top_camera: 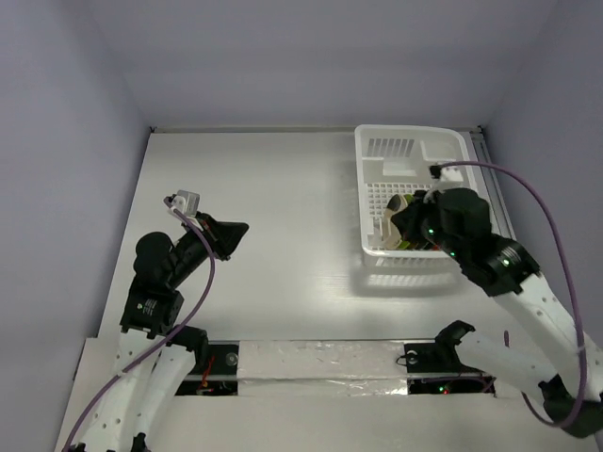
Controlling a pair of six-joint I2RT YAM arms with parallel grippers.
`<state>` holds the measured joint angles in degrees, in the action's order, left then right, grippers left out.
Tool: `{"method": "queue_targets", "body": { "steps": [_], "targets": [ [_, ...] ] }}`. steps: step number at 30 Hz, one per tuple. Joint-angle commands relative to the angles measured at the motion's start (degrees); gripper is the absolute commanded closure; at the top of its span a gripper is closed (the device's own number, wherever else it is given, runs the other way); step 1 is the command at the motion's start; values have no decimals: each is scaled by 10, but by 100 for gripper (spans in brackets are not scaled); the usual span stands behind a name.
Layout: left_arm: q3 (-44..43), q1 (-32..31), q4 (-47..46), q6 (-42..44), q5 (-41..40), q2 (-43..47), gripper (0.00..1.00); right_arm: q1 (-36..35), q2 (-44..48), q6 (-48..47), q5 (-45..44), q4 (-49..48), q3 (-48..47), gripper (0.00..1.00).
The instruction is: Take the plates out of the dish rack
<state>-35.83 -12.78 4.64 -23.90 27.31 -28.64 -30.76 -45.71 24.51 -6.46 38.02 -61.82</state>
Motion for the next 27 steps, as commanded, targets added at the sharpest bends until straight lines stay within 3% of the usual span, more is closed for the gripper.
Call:
{"method": "queue_targets", "body": {
  "steps": [1,7,12,13,16,27],
  "targets": [
    [5,-1,-5,-1,-19,-3,100,-63,-80,20,-191,19,-35,97],
    [9,-1,-3,-8,-34,6,98,-69,-155,22,-303,43,-47,62],
    [10,-1,-3,-10,-33,4,70,-69,-234,32,-367,68,-66,60],
    [10,-1,-3,-11,-33,5,60,-69,-242,33,-371,67,-69,59],
    [12,-1,-5,-12,-30,9,50,-62,-262,23,-371,50,-71,59],
    [14,-1,-9,-12,-22,12,48,-11,-310,-8,-367,16,-74,65]
  ]
}}
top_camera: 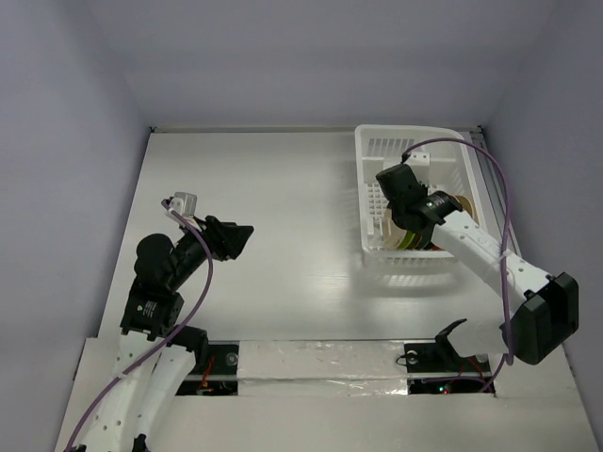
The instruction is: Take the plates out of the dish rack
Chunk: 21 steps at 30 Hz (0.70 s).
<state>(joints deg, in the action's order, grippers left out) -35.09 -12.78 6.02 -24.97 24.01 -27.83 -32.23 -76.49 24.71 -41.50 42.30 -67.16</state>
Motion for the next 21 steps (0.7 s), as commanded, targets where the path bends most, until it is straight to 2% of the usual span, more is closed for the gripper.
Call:
{"method": "queue_targets", "body": {
  "steps": [1,15,21],
  "targets": [
    [6,-1,-23,-2,13,5,47,4,-3,-10,-16,-30,-19,65],
    [7,-1,-27,-3,20,8,47,9,-72,-15,-33,-15,-32,79],
    [7,-7,-29,-3,23,13,47,9,-81,-19,-53,22,-59,91]
  ]
}}
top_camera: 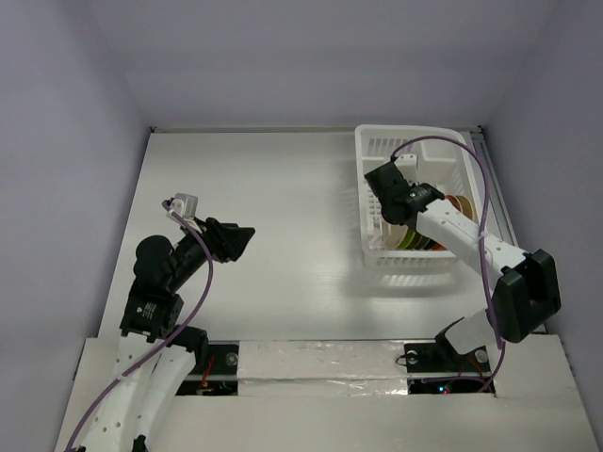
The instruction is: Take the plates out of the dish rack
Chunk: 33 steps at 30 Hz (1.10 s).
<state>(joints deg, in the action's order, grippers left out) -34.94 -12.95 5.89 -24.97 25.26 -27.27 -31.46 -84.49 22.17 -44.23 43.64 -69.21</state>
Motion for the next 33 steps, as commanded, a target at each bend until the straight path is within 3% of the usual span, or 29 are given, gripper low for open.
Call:
{"method": "queue_targets", "body": {
  "steps": [1,8,33],
  "targets": [
    [6,-5,-27,-3,10,8,47,2,-1,5,-28,14,-49,95],
    [5,-16,-26,-3,6,14,47,2,-16,-12,-47,51,-85,100],
    [2,-21,-11,-5,-28,20,47,-39,7,-5,-132,163,-233,100]
  ]
}}
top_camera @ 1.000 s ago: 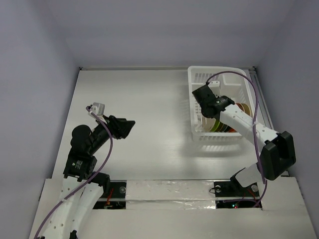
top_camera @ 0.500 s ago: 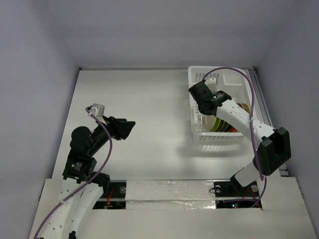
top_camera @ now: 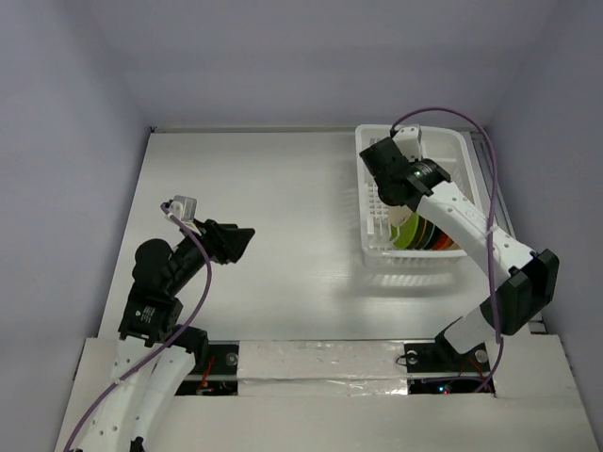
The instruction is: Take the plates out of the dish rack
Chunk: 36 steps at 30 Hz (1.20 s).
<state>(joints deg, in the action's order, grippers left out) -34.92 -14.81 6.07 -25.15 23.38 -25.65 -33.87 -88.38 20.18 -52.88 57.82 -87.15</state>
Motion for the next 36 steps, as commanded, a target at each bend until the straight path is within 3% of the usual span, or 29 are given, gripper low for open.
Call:
{"method": "queue_targets", "body": {
  "steps": [1,4,6,7,10,13,17,25,36],
  "targets": [
    [2,-2,-11,-3,-14,3,47,-15,68,16,-46,22,-62,100],
    [-1,-2,-6,-4,-27,5,48,-40,101,18,-15,4,-85,100],
    [-2,-2,-3,-4,-33,5,51,-59,134,5,19,-57,-76,100],
    [-3,-2,-1,-4,-38,6,64,-65,144,2,56,-83,-59,100],
    [-3,-2,0,-5,-45,8,87,-65,160,1,141,-176,-27,100],
    [-5,3,5,-6,-62,10,100,-77,116,18,234,-258,6,100],
    [-8,8,14,-8,-81,10,100,-135,14,35,264,-335,5,100],
    [-8,14,14,-9,-90,12,76,-182,-156,85,360,-427,-43,100],
    [-5,14,8,-7,-74,4,62,-183,-258,141,367,-482,4,100]
  ]
}}
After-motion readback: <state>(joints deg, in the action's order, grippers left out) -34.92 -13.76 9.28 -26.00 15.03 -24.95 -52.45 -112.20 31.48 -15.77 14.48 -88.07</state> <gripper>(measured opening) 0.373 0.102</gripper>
